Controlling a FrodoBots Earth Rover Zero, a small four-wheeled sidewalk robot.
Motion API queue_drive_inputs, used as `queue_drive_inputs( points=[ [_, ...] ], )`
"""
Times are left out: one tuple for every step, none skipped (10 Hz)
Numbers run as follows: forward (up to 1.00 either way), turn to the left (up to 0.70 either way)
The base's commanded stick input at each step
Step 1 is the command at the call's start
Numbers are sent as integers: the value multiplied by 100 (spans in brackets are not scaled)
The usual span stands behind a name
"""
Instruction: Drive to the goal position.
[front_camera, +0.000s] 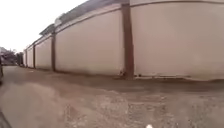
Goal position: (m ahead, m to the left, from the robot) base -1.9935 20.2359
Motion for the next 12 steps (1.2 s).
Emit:
queue_drive_inputs(
  points=[
    [100, 12],
    [100, 12],
    [100, 12],
    [100, 12],
    [100, 12],
    [100, 12],
    [100, 12],
    [100, 23],
    [100, 45],
    [100, 51],
    [100, 52],
    [100, 52]
  ],
)
